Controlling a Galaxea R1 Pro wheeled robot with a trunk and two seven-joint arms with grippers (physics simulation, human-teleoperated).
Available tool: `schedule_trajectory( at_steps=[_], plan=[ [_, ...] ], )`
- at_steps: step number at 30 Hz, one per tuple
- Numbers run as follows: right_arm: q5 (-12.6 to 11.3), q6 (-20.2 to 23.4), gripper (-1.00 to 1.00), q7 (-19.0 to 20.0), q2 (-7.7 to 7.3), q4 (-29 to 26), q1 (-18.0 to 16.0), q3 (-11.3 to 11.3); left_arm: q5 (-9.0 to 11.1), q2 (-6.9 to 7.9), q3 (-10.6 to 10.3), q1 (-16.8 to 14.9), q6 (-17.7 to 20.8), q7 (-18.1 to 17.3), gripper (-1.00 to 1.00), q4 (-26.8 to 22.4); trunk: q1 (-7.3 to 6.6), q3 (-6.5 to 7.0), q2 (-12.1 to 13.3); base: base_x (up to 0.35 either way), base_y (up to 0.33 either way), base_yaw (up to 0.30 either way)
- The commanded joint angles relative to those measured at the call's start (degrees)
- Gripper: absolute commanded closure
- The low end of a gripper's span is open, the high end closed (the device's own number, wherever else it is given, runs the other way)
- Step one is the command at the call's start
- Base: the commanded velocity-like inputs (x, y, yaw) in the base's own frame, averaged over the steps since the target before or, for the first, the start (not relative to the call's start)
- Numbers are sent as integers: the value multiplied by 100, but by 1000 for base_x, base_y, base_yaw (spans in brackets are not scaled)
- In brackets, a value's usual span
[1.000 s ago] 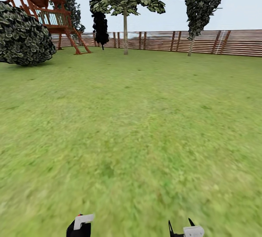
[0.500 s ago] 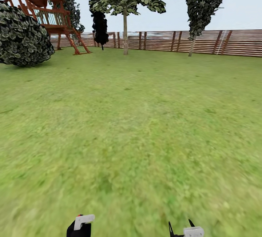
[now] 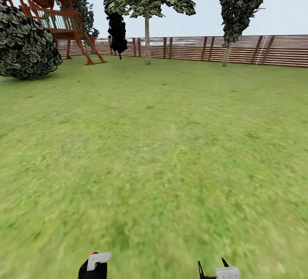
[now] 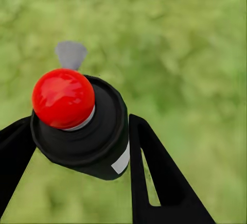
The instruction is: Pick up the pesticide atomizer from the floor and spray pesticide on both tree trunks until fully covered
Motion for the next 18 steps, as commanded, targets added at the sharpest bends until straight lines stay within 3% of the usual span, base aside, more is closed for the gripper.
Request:
schedule_trajectory(
  at_steps=[1, 18],
  plan=[
    [0, 0, -100, 0, 0, -1, 0, -1, -3, 2, 0, 0, 2, -2, 100, -3, 0, 0, 0, 341, 0, 0],
    [1, 0, -100, 0, 0, -1, 0, -3, 4, 0, -8, 0, 7, -2, 100, 11, 0, 0, 0, 341, 0, 0]
  ],
)
